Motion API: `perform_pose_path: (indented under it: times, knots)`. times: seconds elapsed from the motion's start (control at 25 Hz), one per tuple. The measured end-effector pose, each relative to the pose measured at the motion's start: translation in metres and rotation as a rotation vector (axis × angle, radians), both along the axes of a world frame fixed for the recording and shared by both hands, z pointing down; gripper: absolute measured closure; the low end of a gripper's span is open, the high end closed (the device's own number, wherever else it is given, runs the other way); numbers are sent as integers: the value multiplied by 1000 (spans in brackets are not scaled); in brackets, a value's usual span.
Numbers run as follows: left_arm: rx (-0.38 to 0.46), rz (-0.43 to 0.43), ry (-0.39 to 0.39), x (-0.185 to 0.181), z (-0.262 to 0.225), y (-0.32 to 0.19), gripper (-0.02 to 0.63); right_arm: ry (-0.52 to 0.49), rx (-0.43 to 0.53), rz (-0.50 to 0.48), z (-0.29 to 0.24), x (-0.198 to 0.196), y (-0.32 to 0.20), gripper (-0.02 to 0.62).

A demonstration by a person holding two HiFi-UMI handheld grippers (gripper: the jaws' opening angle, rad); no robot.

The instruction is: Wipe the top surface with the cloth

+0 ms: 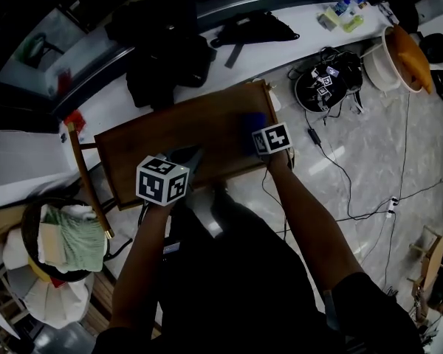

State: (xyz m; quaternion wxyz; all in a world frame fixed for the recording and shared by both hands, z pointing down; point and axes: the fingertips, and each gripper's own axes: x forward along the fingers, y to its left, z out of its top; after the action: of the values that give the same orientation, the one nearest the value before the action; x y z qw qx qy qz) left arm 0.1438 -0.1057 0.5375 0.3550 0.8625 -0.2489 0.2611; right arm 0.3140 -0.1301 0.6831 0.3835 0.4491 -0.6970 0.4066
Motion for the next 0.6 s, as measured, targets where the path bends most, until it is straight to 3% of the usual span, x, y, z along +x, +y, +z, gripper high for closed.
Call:
perform_pose_path:
  times: [0.24, 0.44, 0.6]
  knots:
    - [10, -10, 4, -2, -5, -1, 600, 89, -39, 76, -1, 31, 0, 534]
    - [24, -41, 10, -26, -13, 0, 600, 141, -56, 169, -6, 52, 3, 532]
    - [40, -71, 20, -63, -23, 4, 600, 127, 36, 176, -23, 47, 4, 532]
